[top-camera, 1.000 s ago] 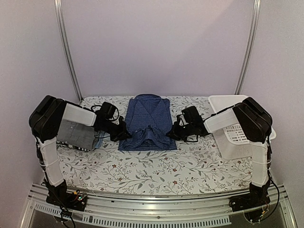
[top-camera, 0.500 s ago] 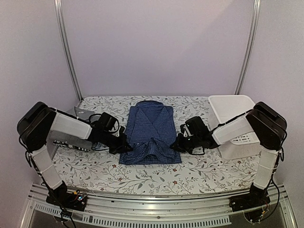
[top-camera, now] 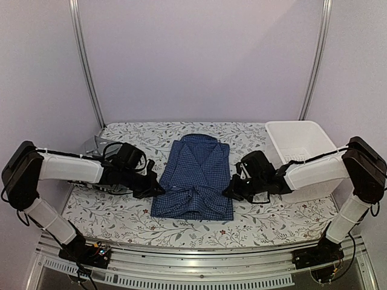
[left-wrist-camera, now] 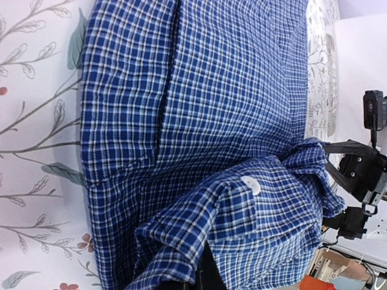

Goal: Fold and stack the long sleeve shirts
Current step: Fold the rectangle-folded shirt at the center of the board, then smooth out the 2/3-rectangle-folded shirt at the center of the board.

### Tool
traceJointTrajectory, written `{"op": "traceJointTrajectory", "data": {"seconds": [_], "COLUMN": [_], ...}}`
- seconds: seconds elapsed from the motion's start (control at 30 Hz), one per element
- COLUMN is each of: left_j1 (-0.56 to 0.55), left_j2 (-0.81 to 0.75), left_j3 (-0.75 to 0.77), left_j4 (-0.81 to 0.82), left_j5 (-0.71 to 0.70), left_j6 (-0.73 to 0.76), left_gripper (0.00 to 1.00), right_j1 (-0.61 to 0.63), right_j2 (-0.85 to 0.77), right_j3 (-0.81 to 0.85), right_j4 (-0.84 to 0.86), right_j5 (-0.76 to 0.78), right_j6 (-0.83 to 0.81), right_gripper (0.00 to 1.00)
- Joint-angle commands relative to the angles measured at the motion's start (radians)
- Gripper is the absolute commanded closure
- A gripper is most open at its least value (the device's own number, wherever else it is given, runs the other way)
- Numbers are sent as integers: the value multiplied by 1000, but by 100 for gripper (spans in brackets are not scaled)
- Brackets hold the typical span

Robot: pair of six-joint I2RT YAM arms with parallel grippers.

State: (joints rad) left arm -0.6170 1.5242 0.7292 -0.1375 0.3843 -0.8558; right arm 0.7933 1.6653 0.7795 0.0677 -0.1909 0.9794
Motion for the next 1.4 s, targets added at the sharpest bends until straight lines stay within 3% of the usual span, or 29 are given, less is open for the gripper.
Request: {"op": "traceJointTrajectory", "data": {"seconds": [0.0,0.6,0.63,0.8,0.83,0.9,1.13,1.37], "left_j1": [19,89,93,113,116,119,110,34], "left_j2": [6,134,140,114,108,87,-4,-85], "left_j3": [51,160,167,192,194,197,158,58], "left_j4": [-32,-34,-40,-80,-86,-107,-163,-210], "left_j5": [-32,-20,-20,-49,-55,-63,-60,-41], "left_j6": [27,98,102,134,141,155,182,171], "left_gripper": [100,100,98,43,35,28,27,35], "right_j1": [-20,-85,-86,-86,-86,-85,-33,73], "right_j2": [9,127,130,108,100,78,13,-41], "right_j3": [48,119,127,181,189,201,228,200], "right_j4": [-21,32,25,-58,-79,-136,-265,-346], "right_j5": [36,3,2,40,50,74,162,201], "right_j6": [-16,-60,-70,-125,-141,-162,-219,-244], "right_gripper": [100,100,97,56,49,42,38,37]}}
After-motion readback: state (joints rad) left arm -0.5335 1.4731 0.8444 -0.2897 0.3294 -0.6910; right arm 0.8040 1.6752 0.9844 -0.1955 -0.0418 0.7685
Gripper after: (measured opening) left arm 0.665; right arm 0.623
